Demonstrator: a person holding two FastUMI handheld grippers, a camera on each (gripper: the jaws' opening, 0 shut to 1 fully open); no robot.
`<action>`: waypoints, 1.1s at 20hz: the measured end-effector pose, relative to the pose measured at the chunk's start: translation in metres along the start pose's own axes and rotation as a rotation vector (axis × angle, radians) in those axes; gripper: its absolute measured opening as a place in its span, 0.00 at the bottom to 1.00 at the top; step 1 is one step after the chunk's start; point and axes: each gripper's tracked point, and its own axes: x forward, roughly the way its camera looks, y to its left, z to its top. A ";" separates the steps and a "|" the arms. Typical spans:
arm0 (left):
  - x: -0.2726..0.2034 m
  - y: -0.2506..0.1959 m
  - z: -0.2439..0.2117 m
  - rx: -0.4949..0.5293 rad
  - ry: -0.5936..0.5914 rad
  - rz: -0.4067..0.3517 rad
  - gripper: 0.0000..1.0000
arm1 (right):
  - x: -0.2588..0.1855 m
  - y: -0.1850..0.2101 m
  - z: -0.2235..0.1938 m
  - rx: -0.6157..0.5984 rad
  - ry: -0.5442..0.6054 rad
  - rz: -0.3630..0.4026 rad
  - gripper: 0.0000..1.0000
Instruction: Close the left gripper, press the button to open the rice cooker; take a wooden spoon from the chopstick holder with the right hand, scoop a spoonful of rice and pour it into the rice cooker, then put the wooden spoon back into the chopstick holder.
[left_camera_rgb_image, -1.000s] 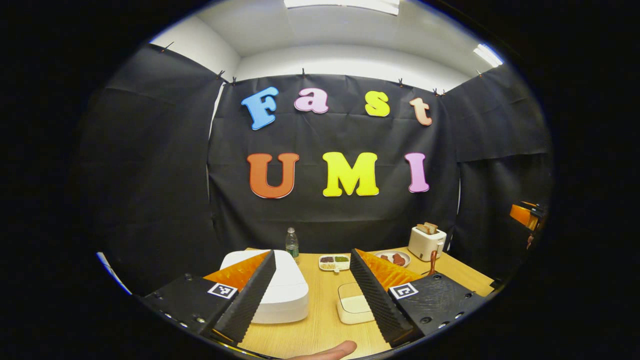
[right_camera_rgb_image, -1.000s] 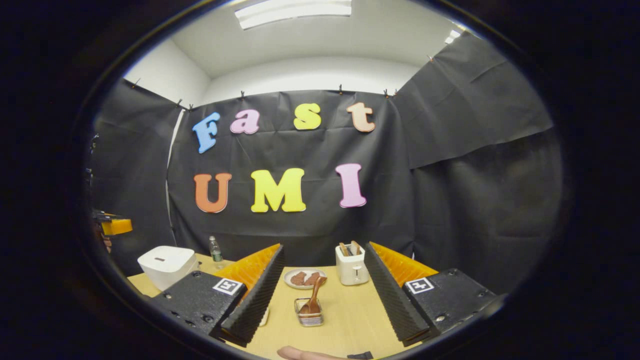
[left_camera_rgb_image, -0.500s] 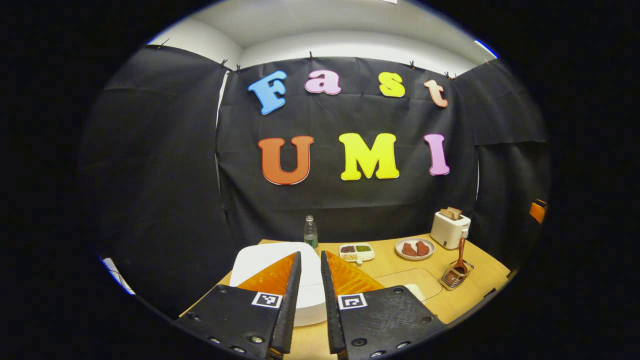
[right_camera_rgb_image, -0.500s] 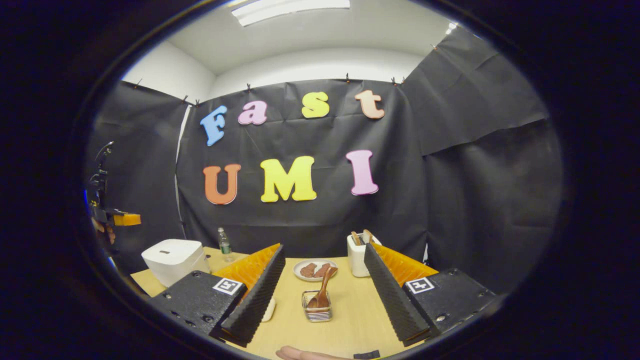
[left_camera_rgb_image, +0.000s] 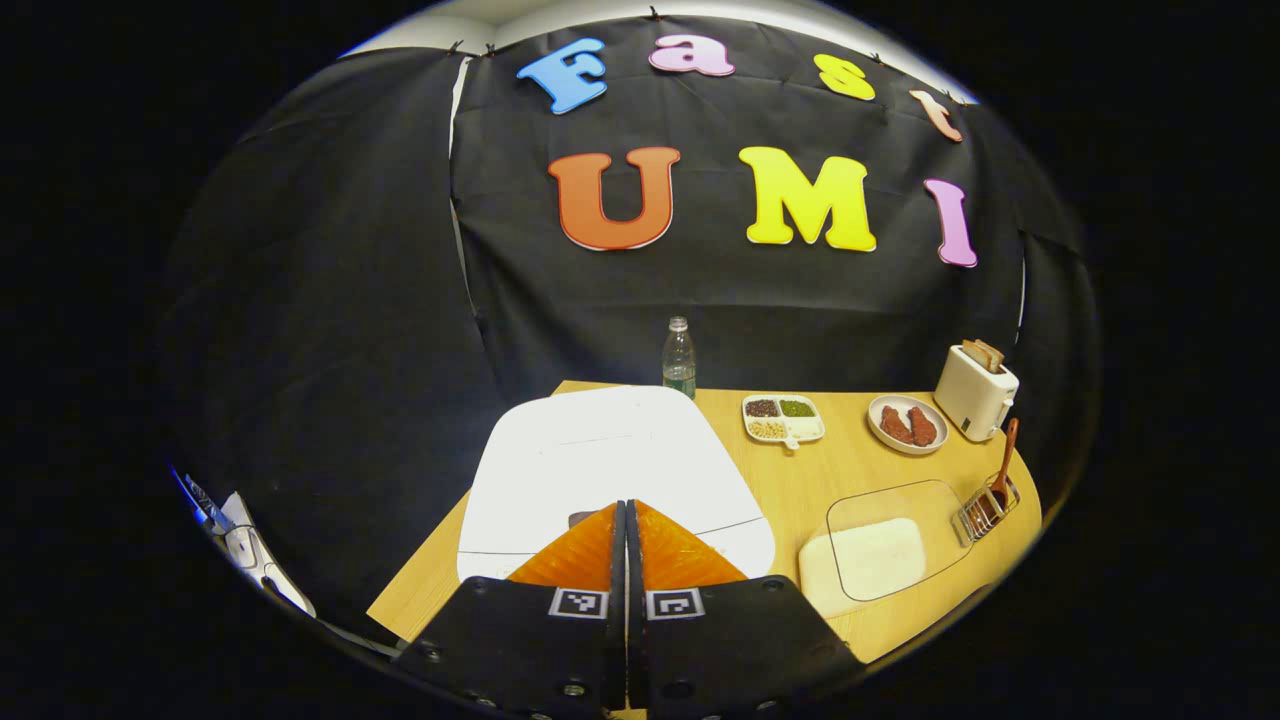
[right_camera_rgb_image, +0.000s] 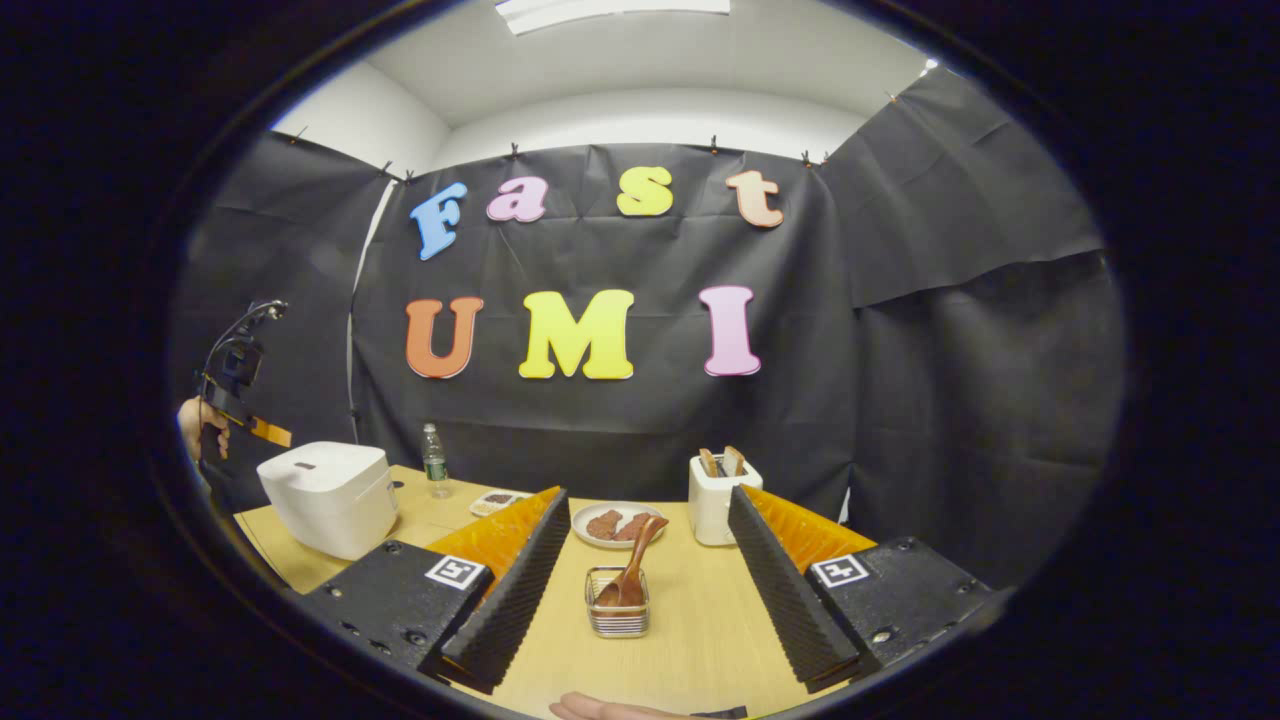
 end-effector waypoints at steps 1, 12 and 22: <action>0.010 0.005 -0.001 -0.012 0.014 0.013 0.00 | 0.002 -0.001 -0.007 0.000 0.006 0.003 1.00; 0.042 0.010 -0.019 -0.058 0.079 0.062 0.00 | 0.035 -0.018 -0.057 0.037 0.090 0.015 1.00; 0.041 0.009 -0.027 -0.137 0.161 0.052 0.00 | 0.032 -0.036 -0.074 0.050 0.109 -0.012 0.98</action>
